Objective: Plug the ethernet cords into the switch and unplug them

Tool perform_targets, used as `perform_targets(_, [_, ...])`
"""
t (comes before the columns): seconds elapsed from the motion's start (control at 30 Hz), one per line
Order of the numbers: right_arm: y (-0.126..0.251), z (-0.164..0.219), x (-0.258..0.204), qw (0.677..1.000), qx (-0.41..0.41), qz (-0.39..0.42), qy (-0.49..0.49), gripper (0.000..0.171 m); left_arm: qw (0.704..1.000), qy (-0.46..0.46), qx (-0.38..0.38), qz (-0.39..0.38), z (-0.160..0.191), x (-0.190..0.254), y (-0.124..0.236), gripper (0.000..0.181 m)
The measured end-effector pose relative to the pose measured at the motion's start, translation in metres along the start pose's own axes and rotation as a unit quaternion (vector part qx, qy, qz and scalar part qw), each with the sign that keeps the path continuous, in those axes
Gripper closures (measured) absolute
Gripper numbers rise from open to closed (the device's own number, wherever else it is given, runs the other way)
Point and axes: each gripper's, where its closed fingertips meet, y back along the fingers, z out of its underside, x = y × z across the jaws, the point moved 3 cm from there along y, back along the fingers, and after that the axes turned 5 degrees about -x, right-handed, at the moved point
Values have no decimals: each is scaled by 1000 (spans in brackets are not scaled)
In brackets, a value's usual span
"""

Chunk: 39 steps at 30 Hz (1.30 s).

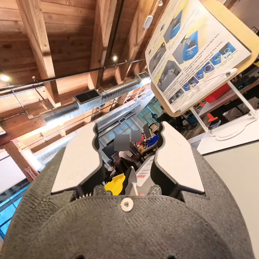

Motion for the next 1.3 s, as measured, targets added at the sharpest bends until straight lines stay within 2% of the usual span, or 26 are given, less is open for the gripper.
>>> perform_targets(0.17, [-2, -1, -4, 999, 31, 15, 35, 86, 1000, -25, -6, 1, 8, 8, -2, 123])
perform_targets(0.3, [-3, -8, -10, 996, 46, 6, 73, 96, 998, -58, -9, 14, 15, 19, -4, 124])
perform_targets(0.37, [-5, -4, -10, 999, 16, -19, 28, 100, 997, -68, -21, 26, 20, 21, -7, 124])
perform_targets(0.43, [-8, 4, -17, 997, -24, -69, -10, 112, 996, -74, -37, 26, 19, 19, -10, 124])
perform_targets(0.53, [-7, -13, -26, 995, -4, -99, -32, 123, 997, -51, -45, 32, 25, 19, -12, 124])
perform_targets(0.6, [-7, -16, -35, 991, -20, -120, -46, 126, 997, -26, -46, 54, 30, 27, -16, 126])
perform_targets(0.7, [-4, -11, -35, 994, -57, -93, -28, 133, 993, -51, -80, 65, 42, 36, -20, 128])
perform_targets(0.77, [-3, -13, -17, 997, -67, -49, 7, 137, 991, -70, -105, 38, 45, 34, -19, 126])
perform_targets(0.83, [3, -29, 7, 997, -35, 0, 68, 137, 984, -119, -130, -26, 39, 30, -15, 125])
perform_targets(0.87, [8, -37, 18, 995, -32, 20, 89, 138, 978, -148, -136, -56, 30, 30, -9, 125])
perform_targets(0.93, [15, -39, 39, 987, -84, 39, 132, 136, 962, -204, -148, -109, 1, 35, 11, 125])
perform_targets(1.03, [32, -32, 86, 955, -192, 98, 201, 134, 922, -268, -186, -210, -58, 53, 62, 125])
perform_targets(1.1, [47, -31, 117, 933, -242, 142, 228, 132, 870, -312, -217, -312, -108, 64, 111, 126])
perform_targets(1.13, [53, -30, 129, 923, -265, 155, 232, 132, 830, -334, -233, -380, -135, 67, 141, 127])
perform_targets(1.17, [58, -29, 139, 915, -287, 163, 233, 132, 777, -354, -252, -455, -163, 68, 176, 128])
perform_targets(1.23, [64, -26, 153, 901, -318, 176, 237, 132, 651, -347, -302, -604, -212, 71, 254, 128])
perform_targets(1.27, [65, -25, 158, 894, -330, 179, 243, 132, 598, -328, -323, -656, -230, 74, 290, 127])
perform_targets(1.3, [66, -23, 161, 889, -336, 183, 253, 132, 568, -298, -335, -691, -243, 76, 321, 127])
